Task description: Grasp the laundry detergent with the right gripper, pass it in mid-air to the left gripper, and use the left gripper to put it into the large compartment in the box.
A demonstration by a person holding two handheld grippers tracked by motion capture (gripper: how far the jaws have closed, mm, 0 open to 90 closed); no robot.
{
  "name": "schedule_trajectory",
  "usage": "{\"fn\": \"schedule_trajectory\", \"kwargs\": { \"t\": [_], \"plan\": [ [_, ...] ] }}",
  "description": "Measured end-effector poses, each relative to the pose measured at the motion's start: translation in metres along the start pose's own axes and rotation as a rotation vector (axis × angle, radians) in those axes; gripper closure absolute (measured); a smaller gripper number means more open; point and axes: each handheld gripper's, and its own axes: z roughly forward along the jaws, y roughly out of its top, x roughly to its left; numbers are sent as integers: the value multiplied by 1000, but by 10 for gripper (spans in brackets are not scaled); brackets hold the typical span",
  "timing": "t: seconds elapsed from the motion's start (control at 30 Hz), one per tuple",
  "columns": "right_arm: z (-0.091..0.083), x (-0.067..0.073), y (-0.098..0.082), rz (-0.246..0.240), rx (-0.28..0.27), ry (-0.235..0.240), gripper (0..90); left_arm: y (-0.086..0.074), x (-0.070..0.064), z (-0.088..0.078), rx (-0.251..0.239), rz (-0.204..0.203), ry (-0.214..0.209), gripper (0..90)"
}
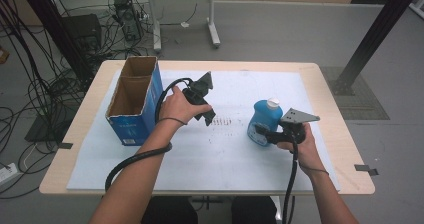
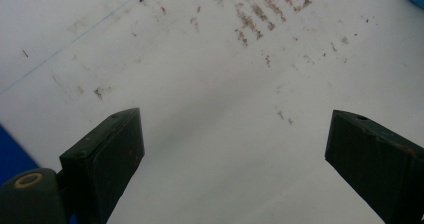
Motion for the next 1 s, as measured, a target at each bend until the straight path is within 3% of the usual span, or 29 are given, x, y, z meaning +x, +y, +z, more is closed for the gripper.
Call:
{"fn": "schedule_trajectory", "kwargs": {
  "t": [1.0],
  "plan": [
    [-4, -1, 17, 20, 15, 20, 437, -10, 4, -12, -26, 0, -7, 91]
  ]
}}
